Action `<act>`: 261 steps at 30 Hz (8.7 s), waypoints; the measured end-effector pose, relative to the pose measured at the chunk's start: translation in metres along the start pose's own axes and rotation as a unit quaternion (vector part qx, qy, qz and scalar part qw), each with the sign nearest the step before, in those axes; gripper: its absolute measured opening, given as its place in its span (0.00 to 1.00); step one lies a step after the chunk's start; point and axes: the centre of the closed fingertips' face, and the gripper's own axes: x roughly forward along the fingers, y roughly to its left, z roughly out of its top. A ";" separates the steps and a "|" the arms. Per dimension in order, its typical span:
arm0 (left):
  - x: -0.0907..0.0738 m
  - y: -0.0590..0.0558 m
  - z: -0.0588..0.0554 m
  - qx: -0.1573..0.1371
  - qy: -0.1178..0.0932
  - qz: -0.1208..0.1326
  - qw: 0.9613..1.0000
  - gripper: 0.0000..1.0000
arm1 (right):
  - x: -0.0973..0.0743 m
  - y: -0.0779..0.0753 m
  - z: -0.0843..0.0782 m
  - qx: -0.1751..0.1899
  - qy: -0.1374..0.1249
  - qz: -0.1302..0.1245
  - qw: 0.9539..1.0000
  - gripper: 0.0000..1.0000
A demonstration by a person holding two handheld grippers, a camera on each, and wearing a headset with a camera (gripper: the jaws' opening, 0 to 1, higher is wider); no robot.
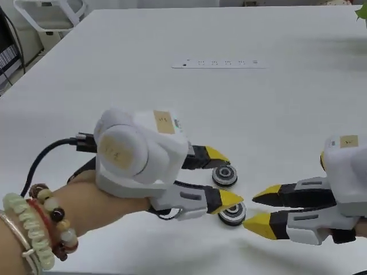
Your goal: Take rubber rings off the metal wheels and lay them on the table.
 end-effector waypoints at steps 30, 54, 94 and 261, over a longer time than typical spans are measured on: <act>0.024 -0.012 -0.039 -0.057 0.043 -0.018 0.997 0.14 | 0.012 -0.003 -0.011 -0.061 0.029 -0.023 0.997 0.09; 0.025 -0.013 -0.039 -0.051 0.038 -0.020 0.998 0.14 | 0.000 -0.011 0.001 0.253 -0.097 -0.021 0.962 0.00; -0.002 -0.012 -0.026 -0.078 0.049 -0.043 0.995 0.34 | -0.002 -0.007 0.008 0.227 -0.087 -0.023 0.970 0.00; 0.025 0.064 -0.028 -0.038 0.006 0.017 0.999 0.33 | 0.010 -0.060 0.034 0.100 -0.040 -0.114 0.988 0.15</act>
